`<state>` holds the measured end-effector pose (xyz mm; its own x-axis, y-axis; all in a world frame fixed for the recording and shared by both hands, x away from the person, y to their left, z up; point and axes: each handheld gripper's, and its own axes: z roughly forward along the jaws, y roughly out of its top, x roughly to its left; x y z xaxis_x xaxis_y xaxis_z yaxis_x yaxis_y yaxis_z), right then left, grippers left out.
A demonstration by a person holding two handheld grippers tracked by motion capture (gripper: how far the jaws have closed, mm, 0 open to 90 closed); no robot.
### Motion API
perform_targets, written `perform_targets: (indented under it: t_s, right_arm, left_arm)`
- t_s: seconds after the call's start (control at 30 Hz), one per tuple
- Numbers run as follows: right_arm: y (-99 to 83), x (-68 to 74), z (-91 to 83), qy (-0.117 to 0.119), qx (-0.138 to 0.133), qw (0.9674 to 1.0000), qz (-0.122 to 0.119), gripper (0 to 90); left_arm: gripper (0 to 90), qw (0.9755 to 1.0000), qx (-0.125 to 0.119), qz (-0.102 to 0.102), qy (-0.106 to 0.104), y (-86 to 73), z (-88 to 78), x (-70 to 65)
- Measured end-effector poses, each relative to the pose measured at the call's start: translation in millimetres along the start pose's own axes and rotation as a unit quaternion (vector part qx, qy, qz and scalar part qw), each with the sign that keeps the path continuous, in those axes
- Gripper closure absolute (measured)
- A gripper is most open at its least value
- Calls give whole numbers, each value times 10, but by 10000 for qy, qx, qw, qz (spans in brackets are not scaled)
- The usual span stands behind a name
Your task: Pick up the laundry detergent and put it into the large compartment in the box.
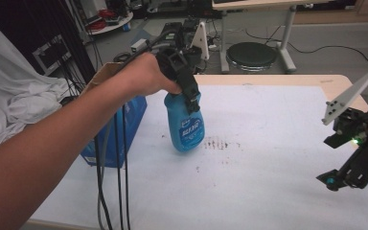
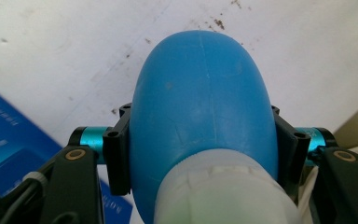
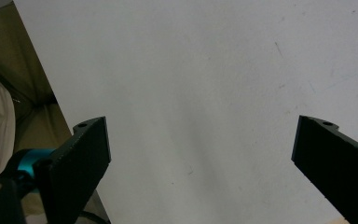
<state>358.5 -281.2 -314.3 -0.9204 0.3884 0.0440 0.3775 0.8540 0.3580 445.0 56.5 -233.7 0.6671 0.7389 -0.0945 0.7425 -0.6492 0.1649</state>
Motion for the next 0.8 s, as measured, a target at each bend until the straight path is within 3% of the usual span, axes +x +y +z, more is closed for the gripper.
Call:
perform_targets:
  t_s: [0.23, 0.43, 0.57, 0.8]
  right_arm:
    - [34, 4, 12, 24, -3, 10000, -4, 34]
    - [82, 16, 28, 40, 19, 10000, -35, 35]
    - [120, 23, 27, 37, 19, 10000, -53, 34]
    - [180, 23, 28, 51, 12, 10000, -81, 34]
  left_arm:
    - [377, 9989, -251, 382, 132, -151, -814, 54]
    - [377, 9979, -428, 454, 180, -340, -1388, 170]
    - [377, 9977, -506, 421, 138, -515, -1632, 290]
    - [377, 9971, -556, 513, 113, -832, -1820, 511]
